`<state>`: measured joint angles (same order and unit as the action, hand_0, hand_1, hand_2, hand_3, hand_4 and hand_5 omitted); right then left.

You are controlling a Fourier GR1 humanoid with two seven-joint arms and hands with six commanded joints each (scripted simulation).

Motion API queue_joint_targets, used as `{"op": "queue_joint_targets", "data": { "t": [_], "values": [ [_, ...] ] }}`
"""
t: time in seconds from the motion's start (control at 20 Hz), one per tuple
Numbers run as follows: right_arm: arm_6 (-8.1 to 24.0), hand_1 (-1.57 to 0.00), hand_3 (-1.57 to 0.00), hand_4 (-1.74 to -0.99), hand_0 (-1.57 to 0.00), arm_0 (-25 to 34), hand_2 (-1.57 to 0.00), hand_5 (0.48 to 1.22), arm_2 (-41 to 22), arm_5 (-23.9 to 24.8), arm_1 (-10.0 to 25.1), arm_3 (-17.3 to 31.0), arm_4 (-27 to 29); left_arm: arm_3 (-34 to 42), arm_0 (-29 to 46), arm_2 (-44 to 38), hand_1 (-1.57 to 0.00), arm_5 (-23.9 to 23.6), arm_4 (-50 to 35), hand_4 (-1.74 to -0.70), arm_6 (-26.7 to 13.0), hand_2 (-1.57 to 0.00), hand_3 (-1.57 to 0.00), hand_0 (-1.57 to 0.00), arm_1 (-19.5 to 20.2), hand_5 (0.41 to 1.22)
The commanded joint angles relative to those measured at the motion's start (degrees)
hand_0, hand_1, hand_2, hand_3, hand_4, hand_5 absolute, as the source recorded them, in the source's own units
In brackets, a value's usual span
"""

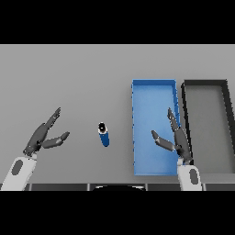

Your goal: Pick up the blue pipe and place it into the blue bin.

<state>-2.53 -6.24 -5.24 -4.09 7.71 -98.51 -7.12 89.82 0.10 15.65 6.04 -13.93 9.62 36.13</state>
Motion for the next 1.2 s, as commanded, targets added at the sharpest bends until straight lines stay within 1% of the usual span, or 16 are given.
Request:
{"op": "queue_joint_targets", "data": {
  "t": [0.0, 0.05, 0.15, 0.2, 0.3, 0.4, 0.5, 0.65, 0.7, 0.75, 0.8, 0.85, 0.9, 0.95, 1.05, 1.15],
  "values": [
    [-0.5, 0.0, 0.0, -1.22, 0.0, 0.1, 0.0, 0.589, 0.1, -0.2, 0.3, -0.2, 0.1, 1.1, 0.5, 0.8, 0.0, 1.0, 0.3, -1.02, 0.0, 0.0, 0.0, 0.0, 0.6, 0.573],
    [-1.7, 0.0, 0.0, -1.225, 0.0, -0.2, 0.0, 0.595, 0.0, -0.5, 0.4, 0.1, 0.1, 2.5, 0.3, 2.0, 0.0, 1.8, 0.8, -1.03, -0.8, 0.0, 0.0, 0.0, 1.0, 0.565],
    [-2.0, 0.0, 0.0, -1.225, 0.0, 1.1, 0.0, 0.603, 0.0, -0.5, 0.3, 1.2, 0.0, 4.0, 0.4, 3.9, 0.0, 3.8, 0.7, -1.04, -3.9, 0.0, 0.0, 0.0, 1.7, 0.532],
    [-1.8, 0.0, 0.0, -1.229, 0.0, 1.5, 0.0, 0.606, 0.3, -0.4, 0.4, 1.7, -0.1, 4.9, 0.5, 4.9, 0.0, 4.5, 0.7, -1.05, -5.0, 0.0, 0.0, 0.0, 1.5, 0.513],
    [-3.6, 0.0, 0.0, -1.239, 0.0, 0.3, 0.0, 0.606, 0.3, -1.0, 0.4, 1.4, 0.5, 6.1, -0.3, 7.2, 0.0, 5.1, 1.3, -1.08, -7.4, 0.0, 0.0, 0.0, 0.3, 0.488],
    [-4.4, 0.0, 0.0, -1.248, 0.0, -0.4, 0.0, 0.612, -0.5, -0.5, -0.3, 1.0, -0.5, 5.9, -0.6, 9.1, 0.0, 6.1, 2.8, -1.09, -6.9, 0.0, 0.0, 0.0, -0.7, 0.472],
    [-3.5, 0.0, 0.0, -1.257, 0.0, 0.1, 0.0, 0.617, -0.3, -0.4, -0.4, 1.0, -0.3, 5.7, -1.6, 10.8, 0.0, 6.7, 3.9, -1.1, -6.9, 0.0, 0.0, 0.0, -2.1, 0.454],
    [-3.6, 0.0, 0.0, -1.265, 0.0, -0.5, 0.0, 0.616, 0.2, -1.0, -0.1, 0.5, 0.8, 4.1, -2.7, 13.3, 0.0, 6.4, 5.6, -1.11, -7.9, 0.0, 0.0, 0.0, -5.8, 0.447],
    [-3.4, 0.0, 0.0, -1.27, 0.0, -0.8, 0.0, 0.617, -0.1, -1.1, -0.2, 0.0, 0.8, 3.4, -3.1, 13.7, 0.0, 6.5, 5.9, -1.12, -7.5, 0.0, 0.0, 0.0, -6.7, 0.446],
    [-2.7, 0.0, 0.0, -1.272, 0.0, -0.9, 0.0, 0.617, -0.8, -0.5, -0.9, -0.3, -0.1, 2.6, -3.7, 14.1, 0.0, 6.5, 6.4, -1.12, -7.0, 0.0, 0.0, 0.0, -7.7, 0.446],
    [-2.0, 0.0, 0.0, -1.271, 0.0, -0.5, 0.0, 0.616, -0.5, -0.3, -0.7, -0.2, -0.1, 1.8, -5.0, 14.4, 0.0, 6.3, 6.5, -1.12, -8.2, 0.0, 0.0, 0.0, -9.0, 0.446],
    [-2.5, 0.0, 0.0, -1.275, 0.0, -1.2, 0.0, 0.615, -0.1, -0.6, -0.3, -0.4, 0.3, 0.8, -5.9, 14.7, 0.0, 6.2, 6.9, -1.12, -8.6, 0.0, 0.0, 0.0, -9.8, 0.446],
    [-2.1, 0.0, 0.0, -1.276, 0.0, -0.5, 0.0, 0.613, 0.2, -0.5, -0.3, 0.0, 0.6, -0.4, -6.7, 15.2, 0.0, 6.0, 7.3, -1.11, -9.3, 0.0, 0.0, 0.0, -11.3, 0.447],
    [-2.3, 0.0, 0.0, -1.276, 0.0, -1.4, 0.0, 0.609, 0.2, -0.5, -0.2, -0.6, 0.6, -1.6, -6.9, 15.5, 0.0, 6.7, 7.0, -1.11, -9.0, 0.0, 0.0, 0.0, -12.1, 0.45],
    [-2.8, 0.0, 0.0, -1.274, 0.0, -1.8, 0.0, 0.605, 0.1, -0.9, -0.4, -0.9, 1.1, -4.9, -8.6, 16.3, 0.0, 6.9, 7.4, -1.12, -9.4, 0.0, 0.0, 0.0, -15.3, 0.448],
    [-3.5, 0.0, 0.0, -1.266, 0.0, -2.1, 0.0, 0.598, 0.6, -0.9, 0.3, -0.8, 0.9, -6.8, -9.5, 17.1, 0.0, 5.6, 9.9, -1.1, -7.8, 0.0, 0.0, 0.0, -16.7, 0.441]
  ]
}}
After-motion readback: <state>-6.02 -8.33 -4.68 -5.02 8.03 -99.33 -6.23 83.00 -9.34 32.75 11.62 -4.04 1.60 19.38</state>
